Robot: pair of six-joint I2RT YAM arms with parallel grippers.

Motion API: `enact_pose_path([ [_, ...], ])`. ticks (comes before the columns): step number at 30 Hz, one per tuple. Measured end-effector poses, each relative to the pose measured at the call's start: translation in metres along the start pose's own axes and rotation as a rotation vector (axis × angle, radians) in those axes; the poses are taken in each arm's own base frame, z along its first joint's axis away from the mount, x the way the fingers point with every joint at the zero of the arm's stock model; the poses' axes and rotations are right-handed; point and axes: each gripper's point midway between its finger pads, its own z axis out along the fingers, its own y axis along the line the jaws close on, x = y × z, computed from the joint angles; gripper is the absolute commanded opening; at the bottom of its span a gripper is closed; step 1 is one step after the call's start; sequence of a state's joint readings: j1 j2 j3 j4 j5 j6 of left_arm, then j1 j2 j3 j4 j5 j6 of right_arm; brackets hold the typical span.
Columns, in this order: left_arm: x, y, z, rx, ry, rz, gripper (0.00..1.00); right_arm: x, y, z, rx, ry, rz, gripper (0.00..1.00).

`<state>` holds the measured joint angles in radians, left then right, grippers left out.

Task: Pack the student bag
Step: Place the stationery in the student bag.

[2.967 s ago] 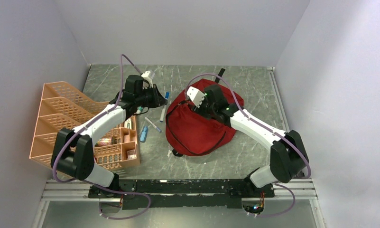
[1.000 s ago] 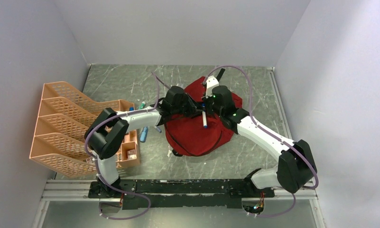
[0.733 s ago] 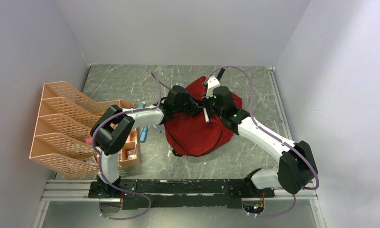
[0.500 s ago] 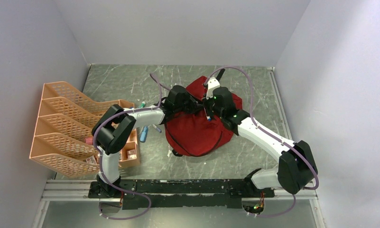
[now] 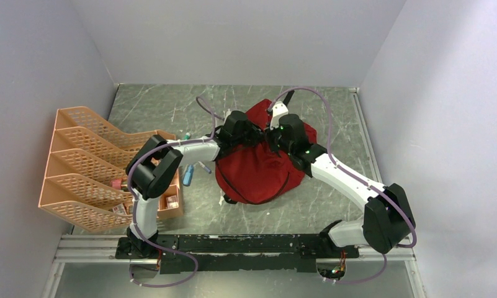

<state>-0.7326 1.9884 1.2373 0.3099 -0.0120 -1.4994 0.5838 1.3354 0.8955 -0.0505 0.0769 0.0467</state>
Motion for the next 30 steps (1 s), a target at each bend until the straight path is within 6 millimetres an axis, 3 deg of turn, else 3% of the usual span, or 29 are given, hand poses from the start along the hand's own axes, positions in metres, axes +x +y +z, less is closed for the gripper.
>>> enact_pose_path([
  [6, -0.001, -0.003, 0.002, -0.003, -0.009, 0.022, 0.37, -0.001, 0.0, 0.0, 0.001, -0.005, 0.003, 0.0],
  [12, 0.001, 0.002, 0.001, -0.011, 0.003, 0.057, 0.53, -0.003, -0.001, 0.0, 0.006, -0.018, 0.007, 0.0],
  [22, -0.002, 0.009, -0.017, -0.02, 0.019, 0.088, 0.55, -0.003, 0.0, -0.002, 0.0, -0.021, 0.011, 0.0],
  [30, 0.001, 0.01, -0.059, -0.011, 0.069, 0.202, 0.48, 0.0, 0.0, -0.006, 0.0, -0.026, 0.014, 0.0],
])
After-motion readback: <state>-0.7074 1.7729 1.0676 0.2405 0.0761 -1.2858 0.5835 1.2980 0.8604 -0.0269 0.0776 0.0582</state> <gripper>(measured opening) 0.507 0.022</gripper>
